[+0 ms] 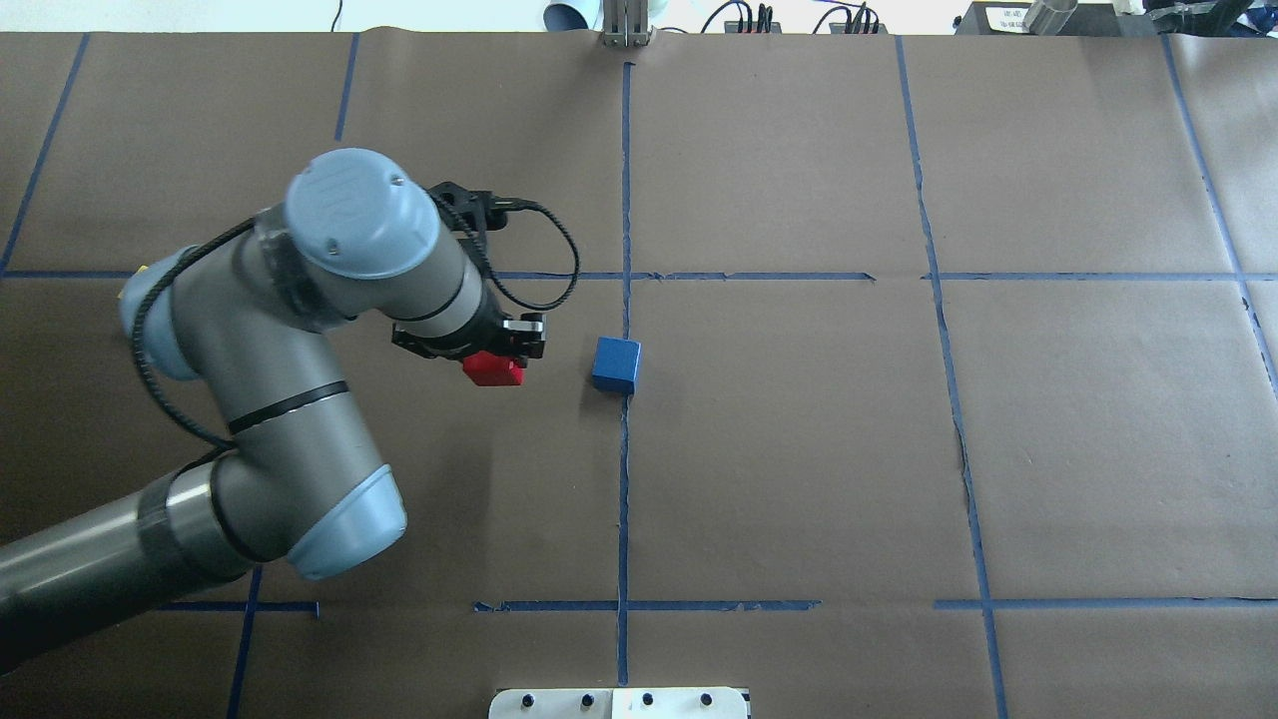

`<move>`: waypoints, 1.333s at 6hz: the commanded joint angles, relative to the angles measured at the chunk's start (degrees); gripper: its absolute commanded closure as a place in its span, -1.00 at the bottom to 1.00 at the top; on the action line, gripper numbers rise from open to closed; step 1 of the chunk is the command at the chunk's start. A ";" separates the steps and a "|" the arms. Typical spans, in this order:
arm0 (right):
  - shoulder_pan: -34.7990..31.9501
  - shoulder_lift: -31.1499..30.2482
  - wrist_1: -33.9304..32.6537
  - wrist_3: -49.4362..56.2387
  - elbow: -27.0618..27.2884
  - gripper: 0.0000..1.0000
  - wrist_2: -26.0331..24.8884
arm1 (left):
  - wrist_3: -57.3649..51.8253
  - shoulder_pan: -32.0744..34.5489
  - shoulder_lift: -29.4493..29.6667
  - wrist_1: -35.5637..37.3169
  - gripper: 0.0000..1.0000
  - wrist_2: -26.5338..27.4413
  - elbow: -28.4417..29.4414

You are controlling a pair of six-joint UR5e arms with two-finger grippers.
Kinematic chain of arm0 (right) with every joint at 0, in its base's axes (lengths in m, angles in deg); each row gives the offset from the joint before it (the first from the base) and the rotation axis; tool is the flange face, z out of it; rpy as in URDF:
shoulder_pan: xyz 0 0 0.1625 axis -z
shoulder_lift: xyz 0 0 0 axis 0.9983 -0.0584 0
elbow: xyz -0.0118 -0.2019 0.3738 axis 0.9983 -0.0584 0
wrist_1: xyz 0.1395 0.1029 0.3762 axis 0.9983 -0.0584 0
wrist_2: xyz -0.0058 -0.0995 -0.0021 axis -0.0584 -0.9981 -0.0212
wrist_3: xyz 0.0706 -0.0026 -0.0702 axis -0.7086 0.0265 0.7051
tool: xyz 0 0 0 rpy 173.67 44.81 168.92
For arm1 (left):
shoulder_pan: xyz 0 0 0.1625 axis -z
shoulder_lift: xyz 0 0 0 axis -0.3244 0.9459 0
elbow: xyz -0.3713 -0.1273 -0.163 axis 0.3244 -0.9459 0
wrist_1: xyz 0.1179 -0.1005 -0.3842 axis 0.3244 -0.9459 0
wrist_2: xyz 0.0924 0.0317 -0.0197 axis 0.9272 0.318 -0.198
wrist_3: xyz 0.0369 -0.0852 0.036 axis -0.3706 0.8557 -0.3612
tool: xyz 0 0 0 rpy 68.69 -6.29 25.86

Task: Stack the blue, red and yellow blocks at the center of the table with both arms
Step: 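Carry the red block with the left gripper above the blue block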

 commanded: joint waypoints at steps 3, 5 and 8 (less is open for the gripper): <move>0.00 0.00 0.00 0.00 -0.09 -1.00 0.23 | -0.14 -3.14 12.55 -0.50 0.94 2.57 15.30; 0.00 0.00 0.00 0.00 -0.09 -1.00 0.23 | -2.60 -3.85 12.46 -0.67 0.94 2.75 15.74; 0.00 -0.09 0.00 0.00 -0.09 -1.00 0.32 | -4.88 -3.85 12.54 -0.67 0.94 2.75 16.18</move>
